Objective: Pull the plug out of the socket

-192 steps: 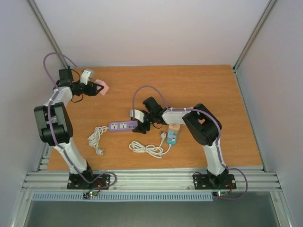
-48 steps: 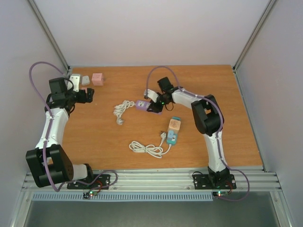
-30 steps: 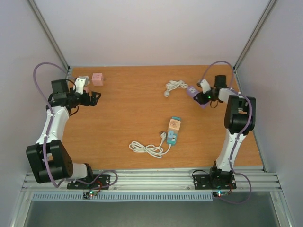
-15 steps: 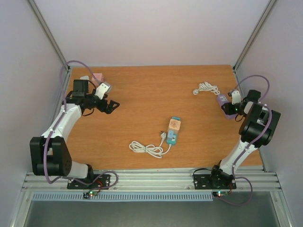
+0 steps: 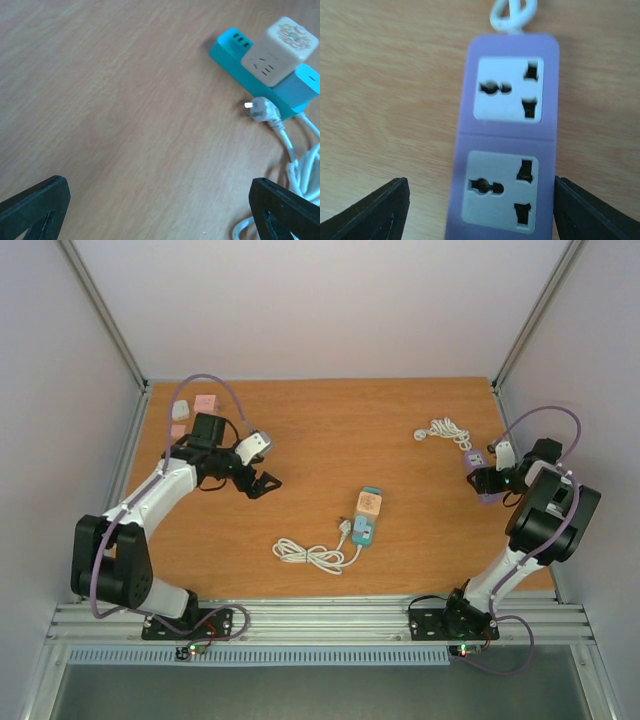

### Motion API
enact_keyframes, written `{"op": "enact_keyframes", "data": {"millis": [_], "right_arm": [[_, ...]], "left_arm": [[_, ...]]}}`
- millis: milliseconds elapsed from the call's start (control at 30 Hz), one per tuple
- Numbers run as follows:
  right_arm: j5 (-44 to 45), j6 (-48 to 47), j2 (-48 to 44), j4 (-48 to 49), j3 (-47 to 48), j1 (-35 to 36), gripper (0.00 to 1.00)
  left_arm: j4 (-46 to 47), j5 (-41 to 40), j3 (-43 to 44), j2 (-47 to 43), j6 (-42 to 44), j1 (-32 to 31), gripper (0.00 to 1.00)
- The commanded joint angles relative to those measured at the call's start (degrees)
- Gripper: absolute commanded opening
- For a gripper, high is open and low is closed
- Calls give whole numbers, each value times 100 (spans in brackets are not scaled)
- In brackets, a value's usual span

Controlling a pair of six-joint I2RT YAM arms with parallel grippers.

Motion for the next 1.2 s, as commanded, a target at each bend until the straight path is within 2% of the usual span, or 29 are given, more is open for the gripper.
{"op": "enact_keyframes", "data": {"millis": [0, 100, 267, 433, 533, 633, 733, 867, 1033, 1167], "right_arm": [[-705, -144, -458, -829, 491, 41, 81], [-1008, -154, -626, -1078, 603, 147, 82], [-1265, -211, -884, -1310, 558, 524, 83], [-1355, -112, -1010, -1357, 552, 1011, 82], [-1370, 50, -1066, -1299, 544, 1328, 81], [-1417, 225, -1064, -1217, 543, 1653, 79], [-1348, 376, -994, -1080, 552, 1995, 72], [-1284, 632, -856, -871, 575, 2418, 63], [-1186, 900, -640, -609, 630, 2805, 52], [-1105, 965, -499, -507, 623, 3017, 49]], "left_arm": [[-231, 12, -207, -132, 444, -432, 100], [-498, -285, -378, -252, 899, -925, 98], [-730, -672, -679, -334, 1376, -1718, 86], [-472, -1284, -1066, -347, 1545, -2566, 77], [-153, -1551, -1271, -334, 1476, -2849, 66], [355, -1714, -1624, -503, 1344, -2980, 59], [619, -1980, -1945, -619, 1450, -3125, 55], [758, -2358, -2108, -580, 1465, -3170, 40], [1049, -2798, -2307, -543, 1486, -3165, 31], [1095, -3160, -2238, -398, 1621, -2983, 22]]}}
